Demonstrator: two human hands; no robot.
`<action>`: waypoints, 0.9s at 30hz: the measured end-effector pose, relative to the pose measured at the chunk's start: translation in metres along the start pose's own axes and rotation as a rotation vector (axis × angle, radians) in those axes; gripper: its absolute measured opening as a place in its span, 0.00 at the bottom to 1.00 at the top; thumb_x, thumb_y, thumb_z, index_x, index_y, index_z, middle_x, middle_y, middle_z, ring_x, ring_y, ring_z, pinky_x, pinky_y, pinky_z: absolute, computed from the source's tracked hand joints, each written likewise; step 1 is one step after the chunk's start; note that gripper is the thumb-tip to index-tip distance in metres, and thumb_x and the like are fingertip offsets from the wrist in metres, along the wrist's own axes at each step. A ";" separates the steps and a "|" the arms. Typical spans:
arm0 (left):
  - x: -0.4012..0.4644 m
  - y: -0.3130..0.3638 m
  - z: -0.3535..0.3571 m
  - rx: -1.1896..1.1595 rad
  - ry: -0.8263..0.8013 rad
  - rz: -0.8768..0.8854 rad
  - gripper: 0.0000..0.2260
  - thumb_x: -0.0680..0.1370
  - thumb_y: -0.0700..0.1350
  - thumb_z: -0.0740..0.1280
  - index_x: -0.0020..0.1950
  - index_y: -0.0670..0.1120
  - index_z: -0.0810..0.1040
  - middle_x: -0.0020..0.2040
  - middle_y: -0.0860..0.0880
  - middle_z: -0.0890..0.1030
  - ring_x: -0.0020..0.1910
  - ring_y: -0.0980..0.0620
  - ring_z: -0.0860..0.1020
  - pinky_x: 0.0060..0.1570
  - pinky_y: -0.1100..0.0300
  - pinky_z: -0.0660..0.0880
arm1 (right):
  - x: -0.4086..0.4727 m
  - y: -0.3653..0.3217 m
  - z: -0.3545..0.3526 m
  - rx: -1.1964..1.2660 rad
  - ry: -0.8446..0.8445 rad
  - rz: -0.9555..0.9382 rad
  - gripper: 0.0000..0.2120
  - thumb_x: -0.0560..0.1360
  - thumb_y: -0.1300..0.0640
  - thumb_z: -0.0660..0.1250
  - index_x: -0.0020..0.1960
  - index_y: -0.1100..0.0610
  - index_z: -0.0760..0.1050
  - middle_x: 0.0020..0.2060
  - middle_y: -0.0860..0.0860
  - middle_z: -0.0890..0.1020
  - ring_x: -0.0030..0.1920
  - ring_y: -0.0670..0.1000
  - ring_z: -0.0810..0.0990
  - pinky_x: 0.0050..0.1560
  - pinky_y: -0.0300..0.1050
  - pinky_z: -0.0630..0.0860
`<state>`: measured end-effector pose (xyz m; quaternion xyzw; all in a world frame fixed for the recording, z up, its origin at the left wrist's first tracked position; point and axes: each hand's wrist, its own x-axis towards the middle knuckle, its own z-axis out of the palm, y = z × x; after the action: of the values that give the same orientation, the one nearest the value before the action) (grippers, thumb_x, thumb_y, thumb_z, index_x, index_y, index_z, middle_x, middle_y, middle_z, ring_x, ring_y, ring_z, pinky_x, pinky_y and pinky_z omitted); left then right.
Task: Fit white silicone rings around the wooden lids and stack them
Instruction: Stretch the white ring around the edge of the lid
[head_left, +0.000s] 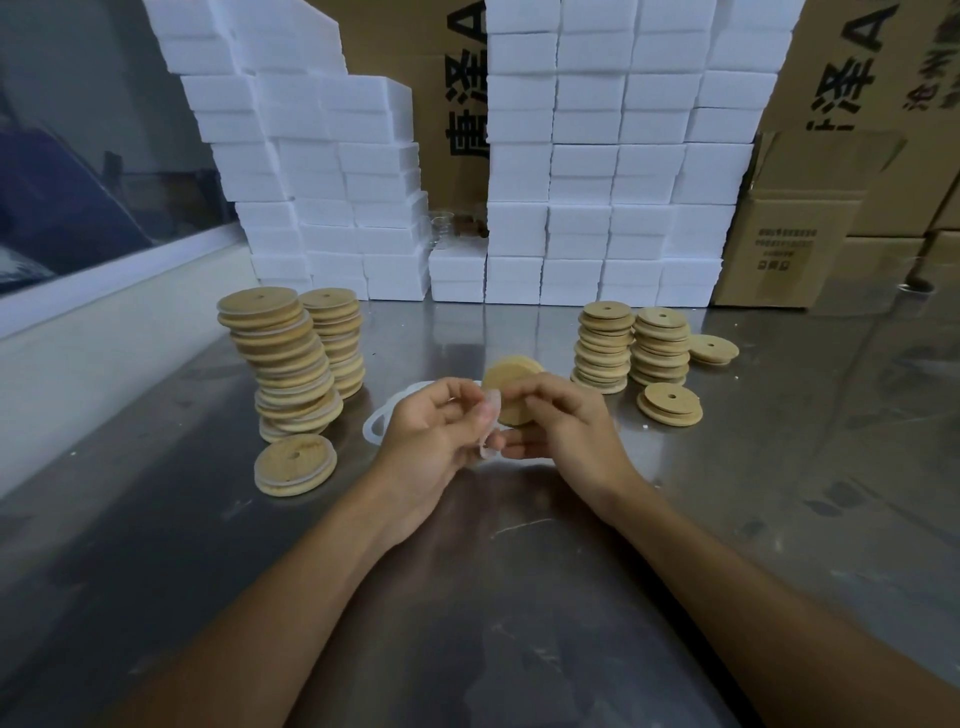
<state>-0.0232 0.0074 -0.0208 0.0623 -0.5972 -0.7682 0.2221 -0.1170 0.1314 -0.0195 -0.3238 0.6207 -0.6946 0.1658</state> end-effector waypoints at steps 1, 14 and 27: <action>0.000 0.001 -0.001 -0.059 -0.021 -0.018 0.05 0.71 0.39 0.69 0.45 0.41 0.75 0.35 0.45 0.78 0.33 0.49 0.77 0.45 0.51 0.79 | -0.001 -0.001 0.003 0.037 -0.013 0.019 0.15 0.82 0.67 0.54 0.54 0.62 0.80 0.44 0.59 0.83 0.40 0.57 0.86 0.39 0.45 0.82; -0.001 0.016 -0.002 -0.413 -0.119 -0.197 0.08 0.76 0.46 0.64 0.45 0.42 0.73 0.35 0.45 0.71 0.29 0.52 0.65 0.42 0.52 0.79 | -0.003 0.001 0.005 -0.068 -0.128 -0.053 0.11 0.81 0.57 0.64 0.49 0.61 0.83 0.40 0.57 0.86 0.43 0.52 0.84 0.45 0.53 0.82; 0.005 -0.007 0.002 0.251 0.338 -0.079 0.05 0.77 0.43 0.70 0.48 0.42 0.82 0.49 0.41 0.84 0.46 0.46 0.84 0.41 0.54 0.82 | 0.006 0.010 0.005 -0.150 0.011 -0.080 0.13 0.82 0.57 0.61 0.44 0.63 0.76 0.36 0.57 0.78 0.37 0.54 0.78 0.35 0.48 0.79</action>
<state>-0.0305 0.0086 -0.0259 0.2407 -0.6396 -0.6745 0.2793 -0.1196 0.1224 -0.0281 -0.3561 0.6584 -0.6540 0.1097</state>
